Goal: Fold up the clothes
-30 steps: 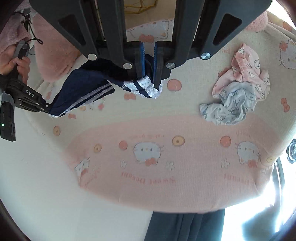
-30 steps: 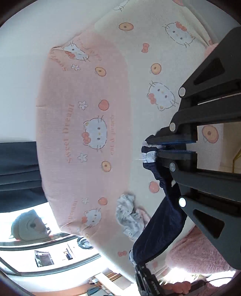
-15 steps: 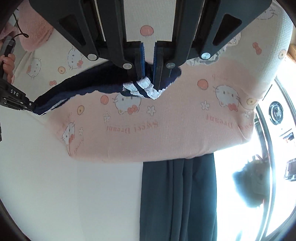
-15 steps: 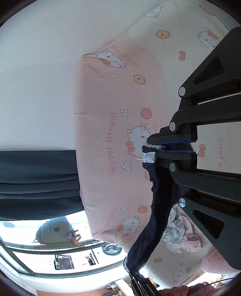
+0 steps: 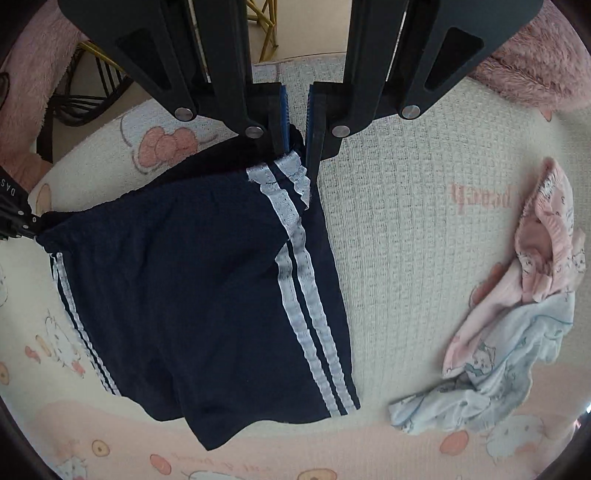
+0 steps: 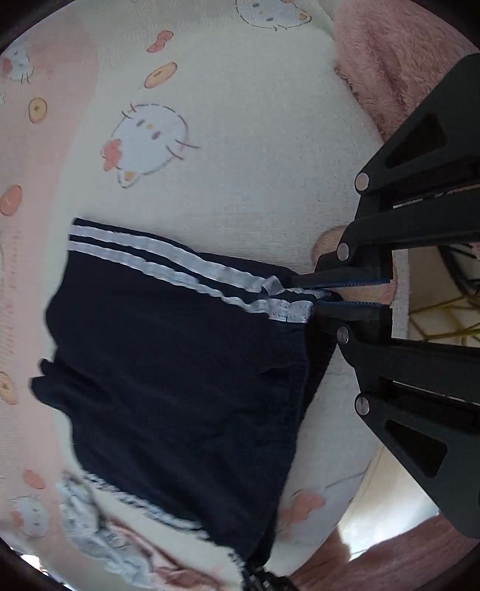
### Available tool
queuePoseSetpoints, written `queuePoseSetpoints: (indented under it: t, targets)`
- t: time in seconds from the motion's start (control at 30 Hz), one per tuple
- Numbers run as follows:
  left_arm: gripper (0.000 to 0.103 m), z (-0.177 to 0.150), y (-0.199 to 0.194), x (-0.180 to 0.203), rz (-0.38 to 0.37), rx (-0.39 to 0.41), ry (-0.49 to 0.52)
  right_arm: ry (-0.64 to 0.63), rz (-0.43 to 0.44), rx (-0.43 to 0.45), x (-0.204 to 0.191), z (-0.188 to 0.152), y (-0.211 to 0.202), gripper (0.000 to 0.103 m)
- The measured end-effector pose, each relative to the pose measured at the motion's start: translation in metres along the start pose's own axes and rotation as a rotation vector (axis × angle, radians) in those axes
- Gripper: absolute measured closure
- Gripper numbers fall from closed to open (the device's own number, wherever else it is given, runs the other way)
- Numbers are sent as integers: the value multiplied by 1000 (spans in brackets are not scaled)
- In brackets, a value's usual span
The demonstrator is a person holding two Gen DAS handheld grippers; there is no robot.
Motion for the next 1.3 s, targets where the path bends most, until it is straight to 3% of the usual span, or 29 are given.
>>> queuePoseSetpoints:
  t: [0.37,0.4,0.43,0.5,0.57,0.67,0.77,0.83,0.87,0.9,1.03,1.13,1.23,1.3]
  targets:
    - [95,-20,2,9,-65,-20,0,27,39,-19,16,-15,-1,97]
    - [92,-22,1,11,-98,-35,-12,23,59,-27,15,-17,-2,95]
    - [88,-23,-3,12,-133,-39,-25,21,90,-33,14,-20,-4,85]
    - [61,-27,-11,14,-202,-45,-50,23,151,-38,14,-23,-10,74]
    - [49,-29,-30,15,-248,-2,-51,41,198,-10,18,-22,-20,67]
    - [49,-30,-58,19,-309,63,-34,48,229,71,24,-14,-42,67]
    - [49,-16,-77,12,-277,166,-42,49,286,150,21,-4,-61,67]
    - [59,2,-60,3,-243,140,-52,82,269,175,24,1,-62,67]
    - [77,10,-47,-1,-224,116,-55,87,247,168,23,2,-56,67]
    - [80,12,-34,-1,-197,81,-50,82,210,141,20,3,-46,67]
    - [81,-1,2,7,-134,-25,-5,81,131,48,23,-5,-20,68]
    - [78,-8,9,5,-90,-39,14,90,102,-15,32,-15,-8,68]
    - [77,-3,-1,-8,-97,1,-55,128,79,34,45,-11,-21,68]
    - [77,-7,-2,-7,-167,-12,-90,143,104,86,47,-9,-35,67]
Point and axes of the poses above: each gripper's, at about its wrist camera, not at the fingertips, and y roughly the way its jaws point, x to its right, z to its top, the point moved 10 cm from there along y, roughly the way its jaws point, and after that the axes turned 6 degrees about -x, right-handed, at the moved point
